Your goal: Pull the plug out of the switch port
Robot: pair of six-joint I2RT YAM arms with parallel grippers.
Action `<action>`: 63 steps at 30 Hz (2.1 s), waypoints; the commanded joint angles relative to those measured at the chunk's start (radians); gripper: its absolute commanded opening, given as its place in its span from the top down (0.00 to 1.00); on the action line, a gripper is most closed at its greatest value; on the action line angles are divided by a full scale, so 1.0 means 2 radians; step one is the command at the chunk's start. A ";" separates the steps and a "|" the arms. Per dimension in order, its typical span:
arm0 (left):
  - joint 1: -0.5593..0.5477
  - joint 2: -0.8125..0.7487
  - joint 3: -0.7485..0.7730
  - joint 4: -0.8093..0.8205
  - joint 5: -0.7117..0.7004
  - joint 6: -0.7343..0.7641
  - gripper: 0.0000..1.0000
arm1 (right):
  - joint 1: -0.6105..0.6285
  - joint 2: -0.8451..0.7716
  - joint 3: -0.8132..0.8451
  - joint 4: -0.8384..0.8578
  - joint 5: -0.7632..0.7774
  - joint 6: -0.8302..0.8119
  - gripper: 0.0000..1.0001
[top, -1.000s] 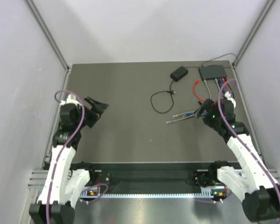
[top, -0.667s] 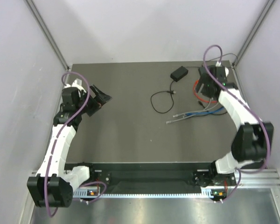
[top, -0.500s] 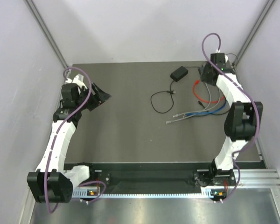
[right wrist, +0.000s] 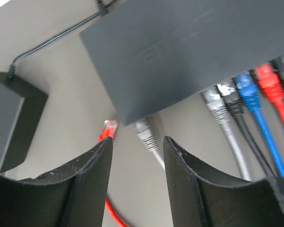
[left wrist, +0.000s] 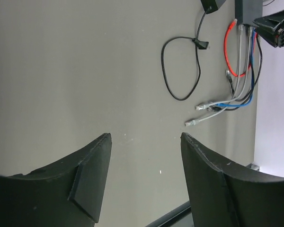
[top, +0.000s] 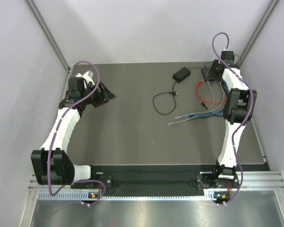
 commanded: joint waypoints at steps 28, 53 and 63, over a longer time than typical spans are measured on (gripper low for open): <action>-0.160 0.202 0.263 -0.044 -0.045 0.045 0.53 | 0.017 -0.083 -0.146 0.041 0.020 -0.049 1.00; -0.277 0.377 0.343 0.076 -0.019 -0.005 0.51 | 0.018 -0.381 -0.424 -0.060 0.054 0.114 0.41; -0.277 0.330 0.299 0.044 -0.013 0.044 0.51 | -0.002 -0.277 -0.307 -0.180 0.216 0.290 0.48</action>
